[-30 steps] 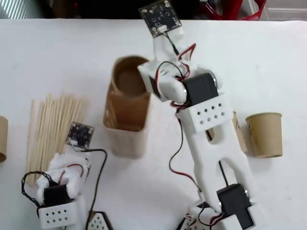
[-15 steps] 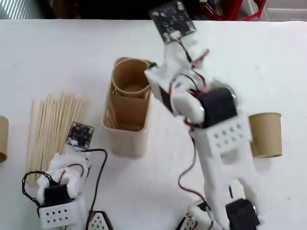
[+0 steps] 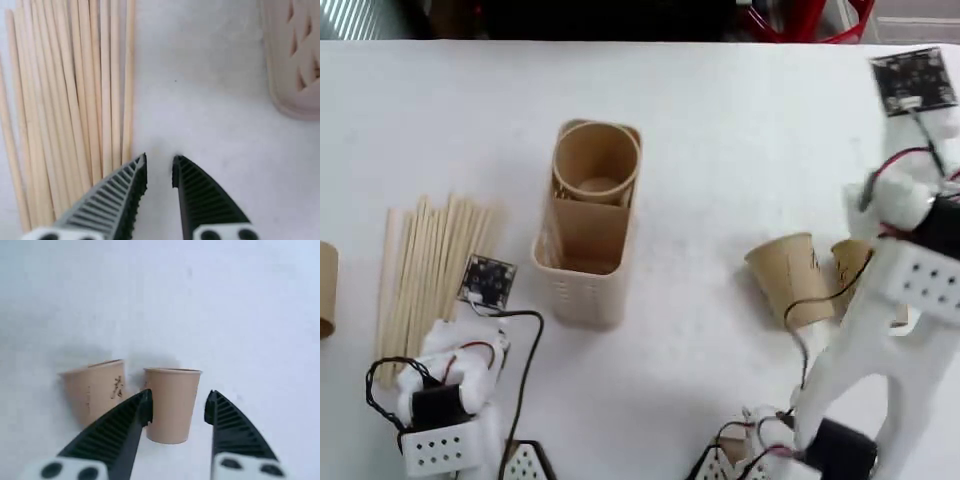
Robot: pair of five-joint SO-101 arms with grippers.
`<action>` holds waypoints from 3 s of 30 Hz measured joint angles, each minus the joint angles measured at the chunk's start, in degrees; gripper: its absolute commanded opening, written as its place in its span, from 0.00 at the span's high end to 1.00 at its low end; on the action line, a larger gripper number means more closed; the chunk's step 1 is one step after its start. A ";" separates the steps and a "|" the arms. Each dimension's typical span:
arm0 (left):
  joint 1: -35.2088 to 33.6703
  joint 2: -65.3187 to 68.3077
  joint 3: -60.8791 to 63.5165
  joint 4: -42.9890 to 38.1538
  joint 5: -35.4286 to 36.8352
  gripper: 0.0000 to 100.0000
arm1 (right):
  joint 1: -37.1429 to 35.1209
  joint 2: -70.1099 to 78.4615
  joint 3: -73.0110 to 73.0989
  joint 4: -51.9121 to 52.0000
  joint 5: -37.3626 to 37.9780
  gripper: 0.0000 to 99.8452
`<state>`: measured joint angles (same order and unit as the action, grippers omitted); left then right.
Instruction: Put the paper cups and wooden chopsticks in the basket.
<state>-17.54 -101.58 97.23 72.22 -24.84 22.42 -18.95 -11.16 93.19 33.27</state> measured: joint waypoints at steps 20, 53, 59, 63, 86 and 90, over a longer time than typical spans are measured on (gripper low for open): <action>0.00 0.00 0.00 0.00 0.00 0.90 | 5.71 42.90 -19.78 4.66 -32.00 0.79; 0.00 0.00 0.00 0.00 0.00 0.90 | 8.53 52.40 -27.08 4.75 -46.86 0.79; 0.00 0.00 0.00 0.00 0.00 0.90 | 8.53 52.48 -27.43 4.75 -47.38 0.79; 0.00 0.00 0.00 0.00 0.00 0.90 | 8.18 52.48 -30.33 4.75 -48.18 0.79; 0.00 0.00 0.00 0.00 0.00 0.90 | 7.21 62.95 -32.09 4.40 -48.09 0.80; 0.00 0.00 0.00 0.00 0.00 0.90 | 8.62 63.21 -32.09 4.40 -48.09 0.89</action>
<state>-17.54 -101.58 97.23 72.22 -24.84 31.03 44.26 -43.25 97.58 -14.81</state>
